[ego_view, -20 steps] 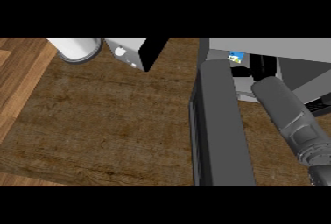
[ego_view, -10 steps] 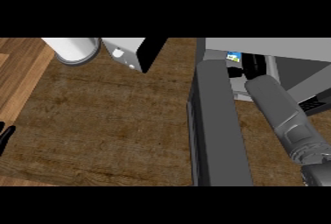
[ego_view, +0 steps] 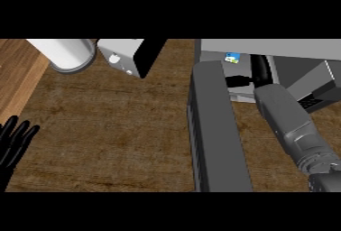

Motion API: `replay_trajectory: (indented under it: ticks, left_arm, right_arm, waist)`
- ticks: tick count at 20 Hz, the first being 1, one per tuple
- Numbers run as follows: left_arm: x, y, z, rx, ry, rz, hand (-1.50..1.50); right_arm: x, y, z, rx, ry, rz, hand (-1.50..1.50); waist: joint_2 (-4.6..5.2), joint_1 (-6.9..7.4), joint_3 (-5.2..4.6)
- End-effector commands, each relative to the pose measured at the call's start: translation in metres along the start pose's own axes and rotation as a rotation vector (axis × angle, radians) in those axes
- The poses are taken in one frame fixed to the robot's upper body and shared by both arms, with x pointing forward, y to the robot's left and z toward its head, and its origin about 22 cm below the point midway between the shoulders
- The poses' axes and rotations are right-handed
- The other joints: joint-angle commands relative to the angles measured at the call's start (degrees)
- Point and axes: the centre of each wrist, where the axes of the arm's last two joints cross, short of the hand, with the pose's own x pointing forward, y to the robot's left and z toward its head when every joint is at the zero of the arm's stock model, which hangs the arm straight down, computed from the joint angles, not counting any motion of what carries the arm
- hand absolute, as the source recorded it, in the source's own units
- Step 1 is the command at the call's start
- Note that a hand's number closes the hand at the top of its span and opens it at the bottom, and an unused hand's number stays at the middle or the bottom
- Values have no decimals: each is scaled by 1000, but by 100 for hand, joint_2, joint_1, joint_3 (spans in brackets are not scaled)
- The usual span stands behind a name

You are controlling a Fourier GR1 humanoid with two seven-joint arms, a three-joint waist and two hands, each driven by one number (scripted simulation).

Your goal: Pick up the milk, place it into the microwave and close the microwave

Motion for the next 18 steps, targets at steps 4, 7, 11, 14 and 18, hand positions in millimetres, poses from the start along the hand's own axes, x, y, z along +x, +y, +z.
replay_trajectory:
  ticks: [4, 7, 11, 14, 18]
  left_arm:
    - [-1, -16, -12, -76, -1, 35, 150]
    - [-6, -28, -31, -65, -2, 35, 150]
    - [-4, -43, -30, -127, 17, 65, 150]
    - [-10, -57, -27, -134, 64, 91, 150]
    - [-21, -65, -27, -150, 55, 88, 150]
  right_arm:
    - [-23, -8, 26, 21, 63, -208, -150]
    - [-33, 10, 50, 68, 84, -324, -150]
    - [-51, 6, 79, 72, 84, -429, -150]
    - [-54, 33, 103, 105, 103, -490, -150]
    - [-69, 11, 122, 112, 104, -486, -150]
  waist:
    - [-85, -124, -8]
    - [-111, -268, -10]
    - [-160, -293, -13]
    - [-228, -412, -24]
    - [-253, -455, -30]
